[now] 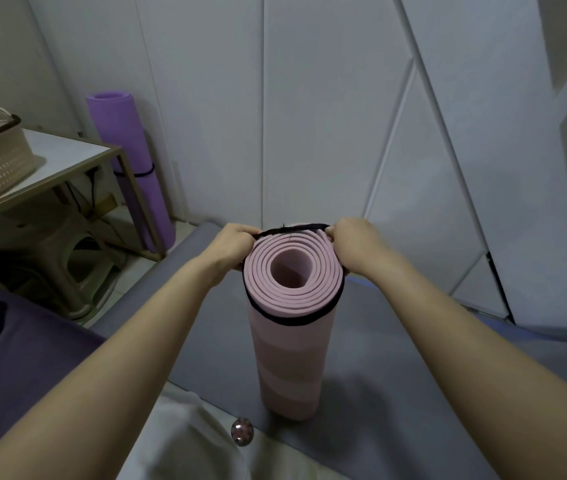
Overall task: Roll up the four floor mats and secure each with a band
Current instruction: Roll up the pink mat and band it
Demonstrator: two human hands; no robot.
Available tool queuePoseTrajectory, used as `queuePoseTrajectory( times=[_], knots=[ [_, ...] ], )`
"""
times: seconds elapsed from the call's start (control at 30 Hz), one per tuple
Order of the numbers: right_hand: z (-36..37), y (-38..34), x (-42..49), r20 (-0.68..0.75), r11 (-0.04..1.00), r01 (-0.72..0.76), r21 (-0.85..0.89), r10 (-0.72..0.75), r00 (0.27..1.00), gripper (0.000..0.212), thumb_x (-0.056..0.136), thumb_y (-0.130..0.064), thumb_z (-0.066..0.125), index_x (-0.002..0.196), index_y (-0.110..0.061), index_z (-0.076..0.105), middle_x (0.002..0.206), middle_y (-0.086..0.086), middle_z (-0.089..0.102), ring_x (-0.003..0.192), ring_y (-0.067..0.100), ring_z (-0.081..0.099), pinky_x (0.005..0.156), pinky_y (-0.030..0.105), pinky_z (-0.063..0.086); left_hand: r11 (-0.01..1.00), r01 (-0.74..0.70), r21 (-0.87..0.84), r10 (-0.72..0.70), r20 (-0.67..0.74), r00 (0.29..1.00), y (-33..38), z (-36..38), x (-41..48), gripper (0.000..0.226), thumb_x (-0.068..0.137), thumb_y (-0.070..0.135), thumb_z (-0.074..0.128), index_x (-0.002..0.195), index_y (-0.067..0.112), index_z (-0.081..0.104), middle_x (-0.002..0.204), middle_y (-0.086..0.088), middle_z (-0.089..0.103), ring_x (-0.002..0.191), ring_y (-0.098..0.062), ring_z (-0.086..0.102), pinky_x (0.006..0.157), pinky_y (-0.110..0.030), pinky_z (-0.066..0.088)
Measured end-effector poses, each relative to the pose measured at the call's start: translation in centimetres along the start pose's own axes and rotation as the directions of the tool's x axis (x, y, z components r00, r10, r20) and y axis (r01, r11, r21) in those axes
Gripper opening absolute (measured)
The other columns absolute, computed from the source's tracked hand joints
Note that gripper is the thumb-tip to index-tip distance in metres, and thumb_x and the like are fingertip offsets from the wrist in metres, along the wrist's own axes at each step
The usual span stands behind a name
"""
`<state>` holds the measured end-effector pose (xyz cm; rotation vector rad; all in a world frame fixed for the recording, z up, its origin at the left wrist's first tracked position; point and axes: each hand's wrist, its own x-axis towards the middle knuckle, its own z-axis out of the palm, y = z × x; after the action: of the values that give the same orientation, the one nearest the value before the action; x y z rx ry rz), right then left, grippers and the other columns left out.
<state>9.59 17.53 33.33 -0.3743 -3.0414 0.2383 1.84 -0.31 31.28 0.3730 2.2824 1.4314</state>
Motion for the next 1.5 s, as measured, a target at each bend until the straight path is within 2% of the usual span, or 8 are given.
queuePoseTrajectory(
  times=[0.33,0.5,0.7,0.87,1.03,1.13,1.37,1.5],
  knots=[
    [0.4,-0.3,-0.7,-0.020,0.986,0.155,0.057,-0.154,0.988,0.032,0.098,-0.012,0.036,0.074,-0.001,0.054,0.086,0.023,0.063,0.081,0.036,0.058,0.061,0.032,0.030,0.949,-0.161,0.271,0.117,0.173,0.978,0.9,-0.8,0.2,0.032,0.090,0.007,0.048,0.076,0.027,0.070,0.086,-0.009,0.072,0.071,-0.017,0.063,0.065,-0.031,0.055],
    [1.3,0.1,-0.4,0.127,0.990,0.034,0.140,-0.052,0.990,0.032,0.094,-0.010,0.044,0.062,-0.005,0.049,0.091,0.025,0.065,0.076,0.032,0.056,0.065,0.033,0.037,0.996,-0.030,0.083,0.018,0.143,0.990,-0.2,-0.5,-0.1,0.041,0.088,-0.005,0.041,0.081,0.019,0.072,0.066,0.003,0.070,0.058,-0.008,0.061,0.052,-0.018,0.049],
    [1.5,0.8,-0.3,0.147,0.962,-0.100,0.253,0.064,0.987,0.015,0.084,0.000,0.053,0.072,-0.002,0.062,0.086,0.025,0.070,0.086,0.028,0.069,0.061,0.025,0.041,0.980,-0.007,-0.200,-0.007,-0.065,0.998,-3.1,0.4,-0.3,0.015,0.085,-0.001,0.061,0.089,0.012,0.069,0.092,-0.009,0.069,0.082,-0.019,0.062,0.080,-0.034,0.052],
    [1.8,1.1,-0.2,0.095,0.905,-0.171,0.390,0.145,0.985,0.035,0.088,-0.002,0.046,0.054,-0.007,0.052,0.069,0.021,0.059,0.073,0.021,0.062,0.059,0.030,0.046,0.868,0.089,-0.488,-0.070,0.058,0.996,-3.6,0.4,-0.8,0.026,0.089,-0.007,0.052,0.110,0.006,0.062,0.091,-0.008,0.067,0.077,-0.016,0.062,0.066,-0.021,0.055],
    [1.6,0.7,0.1,0.156,0.803,-0.292,0.520,0.247,0.956,0.031,0.092,-0.005,0.049,0.061,-0.001,0.055,0.053,0.013,0.052,0.056,0.015,0.054,0.051,0.026,0.041,0.997,0.076,0.014,-0.073,-0.137,0.988,-3.1,0.7,-1.8,0.010,0.092,0.013,0.052,0.084,0.012,0.057,0.080,-0.006,0.061,0.072,-0.021,0.057,0.062,-0.026,0.050],
    [0.9,0.6,-0.3,0.386,0.630,-0.437,0.642,0.228,0.894,0.036,0.095,-0.006,0.052,0.059,-0.001,0.050,0.033,0.000,0.049,0.029,0.006,0.047,0.036,0.017,0.046,0.965,0.257,-0.047,-0.258,-0.019,0.966,-2.8,0.7,-2.2,0.026,0.094,0.020,0.044,0.095,0.005,0.065,0.088,-0.015,0.067,0.068,-0.031,0.067,0.055,-0.034,0.055],
    [0.0,0.0,-0.9,0.307,0.510,-0.316,0.800,0.104,0.946,0.029,0.087,0.009,0.053,0.113,0.019,0.057,0.116,0.029,0.062,0.099,0.017,0.058,0.097,0.033,0.048,0.925,0.237,-0.296,-0.298,-0.180,0.938,-2.7,0.9,-0.5,0.029,0.085,0.014,0.050,0.103,-0.002,0.066,0.100,-0.022,0.067,0.065,-0.041,0.068,0.047,-0.043,0.056],
    [0.2,0.3,-1.1,0.277,0.507,-0.347,0.789,0.210,0.937,0.024,0.088,0.006,0.052,0.066,0.009,0.057,0.061,0.018,0.061,0.064,0.011,0.052,0.058,0.022,0.048,0.883,0.215,-0.418,-0.297,-0.141,0.944,-2.0,1.3,-0.7,0.025,0.085,0.002,0.051,0.104,-0.003,0.067,0.101,-0.020,0.067,0.075,-0.035,0.066,0.049,-0.047,0.058]
  ],
)
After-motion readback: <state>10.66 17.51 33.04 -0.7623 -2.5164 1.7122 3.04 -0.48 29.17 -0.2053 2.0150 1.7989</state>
